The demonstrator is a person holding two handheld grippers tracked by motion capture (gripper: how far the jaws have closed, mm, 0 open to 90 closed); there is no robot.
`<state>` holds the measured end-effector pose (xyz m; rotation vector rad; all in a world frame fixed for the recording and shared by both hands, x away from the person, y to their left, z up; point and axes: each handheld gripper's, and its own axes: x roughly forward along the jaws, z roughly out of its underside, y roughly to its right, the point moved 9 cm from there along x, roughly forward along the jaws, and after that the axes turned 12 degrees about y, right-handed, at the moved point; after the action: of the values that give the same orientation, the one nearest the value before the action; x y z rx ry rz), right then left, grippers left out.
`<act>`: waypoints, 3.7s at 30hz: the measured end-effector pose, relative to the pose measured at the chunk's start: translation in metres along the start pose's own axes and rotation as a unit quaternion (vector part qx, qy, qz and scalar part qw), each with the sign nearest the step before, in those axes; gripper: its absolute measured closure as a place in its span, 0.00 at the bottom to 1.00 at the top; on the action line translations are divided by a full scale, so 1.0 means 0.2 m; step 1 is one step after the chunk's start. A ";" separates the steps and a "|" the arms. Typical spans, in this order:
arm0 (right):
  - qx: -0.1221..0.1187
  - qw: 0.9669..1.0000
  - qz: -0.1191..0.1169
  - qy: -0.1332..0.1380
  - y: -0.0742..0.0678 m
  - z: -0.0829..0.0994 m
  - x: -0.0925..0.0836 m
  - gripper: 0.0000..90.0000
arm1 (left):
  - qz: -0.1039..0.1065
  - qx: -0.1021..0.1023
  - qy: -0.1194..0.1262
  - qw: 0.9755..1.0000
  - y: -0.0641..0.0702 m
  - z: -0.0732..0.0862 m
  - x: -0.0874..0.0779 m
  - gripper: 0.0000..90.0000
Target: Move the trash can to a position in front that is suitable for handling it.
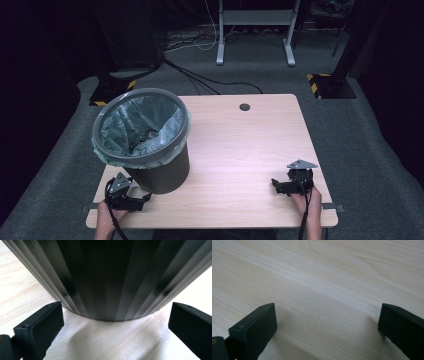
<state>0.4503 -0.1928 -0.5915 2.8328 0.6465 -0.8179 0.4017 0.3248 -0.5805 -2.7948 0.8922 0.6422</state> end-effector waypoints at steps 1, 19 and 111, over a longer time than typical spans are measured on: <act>0.000 1.000 0.000 0.000 0.00 0.00 0.00 0.01 | 0.002 0.004 0.005 1.000 0.00 -0.01 0.00 0.00; 0.000 1.000 0.000 0.000 0.00 0.00 0.00 0.01 | 0.008 0.015 0.007 1.000 -0.01 -0.04 0.03 0.00; 0.000 1.000 0.000 0.000 0.00 0.00 0.00 0.01 | 0.040 0.005 0.082 0.996 0.13 -0.26 0.38 0.02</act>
<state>0.4506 -0.1930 -0.5915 2.8331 0.6462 -0.8190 0.4621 0.2509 -0.5669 -2.8478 1.0396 0.4212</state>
